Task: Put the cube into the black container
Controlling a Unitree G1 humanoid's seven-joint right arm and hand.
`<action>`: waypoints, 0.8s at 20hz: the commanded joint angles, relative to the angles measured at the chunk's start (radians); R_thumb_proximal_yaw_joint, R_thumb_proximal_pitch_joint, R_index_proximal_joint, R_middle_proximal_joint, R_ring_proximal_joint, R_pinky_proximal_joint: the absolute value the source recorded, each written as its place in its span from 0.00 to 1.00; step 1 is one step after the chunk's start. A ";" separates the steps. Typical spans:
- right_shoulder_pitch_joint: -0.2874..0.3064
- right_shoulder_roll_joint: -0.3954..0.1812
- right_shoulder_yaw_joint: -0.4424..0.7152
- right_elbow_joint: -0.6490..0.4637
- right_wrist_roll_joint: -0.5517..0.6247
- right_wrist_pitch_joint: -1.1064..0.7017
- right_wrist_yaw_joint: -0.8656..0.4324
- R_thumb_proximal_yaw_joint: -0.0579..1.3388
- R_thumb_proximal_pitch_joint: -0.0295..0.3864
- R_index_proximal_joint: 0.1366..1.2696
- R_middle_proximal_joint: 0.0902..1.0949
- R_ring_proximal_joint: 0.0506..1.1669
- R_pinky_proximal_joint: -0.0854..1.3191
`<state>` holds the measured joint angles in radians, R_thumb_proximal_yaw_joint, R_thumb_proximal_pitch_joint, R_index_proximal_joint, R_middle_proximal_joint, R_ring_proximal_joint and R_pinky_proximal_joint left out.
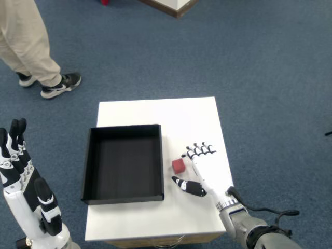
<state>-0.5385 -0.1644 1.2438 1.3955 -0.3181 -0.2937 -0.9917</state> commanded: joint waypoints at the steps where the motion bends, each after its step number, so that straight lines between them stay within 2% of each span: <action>1: -0.058 -0.010 -0.004 -0.011 0.027 -0.012 -0.035 0.47 0.07 0.37 0.22 0.19 0.22; 16: -0.069 -0.009 0.016 -0.020 0.052 -0.003 0.014 0.49 0.08 0.35 0.20 0.17 0.19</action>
<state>-0.5576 -0.1641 1.2676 1.3933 -0.2923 -0.2937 -0.9549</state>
